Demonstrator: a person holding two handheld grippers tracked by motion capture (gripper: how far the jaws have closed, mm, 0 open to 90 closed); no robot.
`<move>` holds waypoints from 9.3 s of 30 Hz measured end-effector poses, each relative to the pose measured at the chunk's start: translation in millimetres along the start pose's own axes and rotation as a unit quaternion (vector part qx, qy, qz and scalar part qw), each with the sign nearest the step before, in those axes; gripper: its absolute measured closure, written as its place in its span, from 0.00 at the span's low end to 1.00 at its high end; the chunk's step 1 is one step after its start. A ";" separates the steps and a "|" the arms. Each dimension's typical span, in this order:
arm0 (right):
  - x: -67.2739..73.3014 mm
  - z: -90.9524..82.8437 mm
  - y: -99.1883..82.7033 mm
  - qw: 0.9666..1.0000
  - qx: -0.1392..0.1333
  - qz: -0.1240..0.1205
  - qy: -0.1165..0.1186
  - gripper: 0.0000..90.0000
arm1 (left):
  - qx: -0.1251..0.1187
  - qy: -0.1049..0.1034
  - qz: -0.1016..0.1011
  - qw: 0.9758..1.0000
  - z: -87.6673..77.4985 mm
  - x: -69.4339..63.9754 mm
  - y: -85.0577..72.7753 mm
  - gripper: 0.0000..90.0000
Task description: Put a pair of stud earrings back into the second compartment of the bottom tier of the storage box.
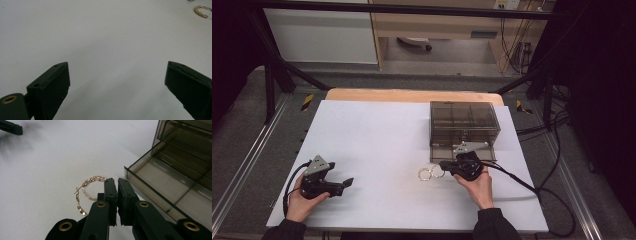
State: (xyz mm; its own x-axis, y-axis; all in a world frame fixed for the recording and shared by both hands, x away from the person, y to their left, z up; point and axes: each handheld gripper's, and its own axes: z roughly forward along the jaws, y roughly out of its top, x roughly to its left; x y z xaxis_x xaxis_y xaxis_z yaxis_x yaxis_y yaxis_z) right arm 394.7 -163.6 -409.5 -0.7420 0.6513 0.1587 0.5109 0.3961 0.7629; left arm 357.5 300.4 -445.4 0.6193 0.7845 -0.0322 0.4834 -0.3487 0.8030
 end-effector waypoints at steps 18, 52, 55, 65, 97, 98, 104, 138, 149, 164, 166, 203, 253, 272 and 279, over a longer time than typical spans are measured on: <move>-22.0 -24.1 -5.4 0.999 -0.005 0.014 -0.033 0.96 | 0.002 0.000 0.001 1.000 0.6 -0.6 0.0 0.06; -77.6 -7.9 -1.7 0.992 0.010 0.060 -0.114 0.96 | 0.005 -0.002 0.003 1.000 1.7 -0.7 -0.4 0.06; -80.2 -5.1 -1.0 0.991 0.011 0.064 -0.118 0.96 | 0.005 -0.002 0.004 1.000 1.7 -0.7 -0.4 0.06; -88.2 4.3 -6.2 0.989 0.025 0.074 -0.129 0.96 | 0.004 -0.002 0.003 1.000 2.0 -0.7 -0.6 0.06; -55.3 -34.3 -16.7 0.993 -0.036 0.038 -0.105 0.39 | 0.005 -0.001 0.003 1.000 2.2 -1.6 -0.5 0.06; -52.4 -35.1 -16.5 0.993 -0.037 0.039 -0.103 0.37 | 0.005 -0.001 0.003 1.000 2.3 -1.5 -0.5 0.06; -35.5 -37.1 -10.8 0.994 -0.044 0.037 -0.092 0.21 | 0.005 -0.001 0.003 1.000 1.9 -1.4 -0.5 0.06; 24.0 32.8 1.9 1.000 -0.004 -0.012 -0.018 0.36 | 0.006 -0.003 0.004 1.000 1.6 -1.3 -0.4 0.06; 21.4 57.8 -1.3 0.999 0.016 -0.023 -0.016 0.58 | 0.006 -0.003 0.004 1.000 1.6 -1.2 -0.5 0.06; 14.2 72.1 -2.9 0.999 0.027 -0.028 -0.015 0.83 | 0.005 -0.003 0.004 1.000 1.4 -1.2 -0.4 0.06; 13.6 72.6 -2.8 0.999 0.027 -0.031 -0.016 0.87 | 0.005 -0.003 0.004 1.000 1.4 -1.1 -0.4 0.06; 15.3 69.4 -3.4 0.999 0.036 -0.027 -0.014 0.97 | 0.005 -0.003 0.005 1.000 1.5 -1.4 -0.3 0.06; 11.1 12.7 15.5 0.999 0.023 -0.020 -0.025 0.97 | 0.006 -0.003 0.004 1.000 1.6 -1.4 -0.3 0.06; -8.0 -8.7 10.3 0.998 0.019 -0.006 -0.056 0.97 | 0.006 -0.002 0.005 1.000 1.6 -1.5 -0.4 0.06; -15.1 -15.5 7.7 0.998 0.019 0.004 -0.065 0.97 | 0.006 -0.002 0.004 1.000 1.7 -1.5 -0.4 0.06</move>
State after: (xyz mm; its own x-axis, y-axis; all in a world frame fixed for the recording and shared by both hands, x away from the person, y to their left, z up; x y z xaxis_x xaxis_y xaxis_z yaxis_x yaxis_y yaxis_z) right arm 403.1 -180.4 -396.2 -0.6773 0.7313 0.0802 0.5342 0.4138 0.7372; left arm 357.4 298.5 -446.8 0.6260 0.7793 -0.0284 0.4855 -0.3610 0.7962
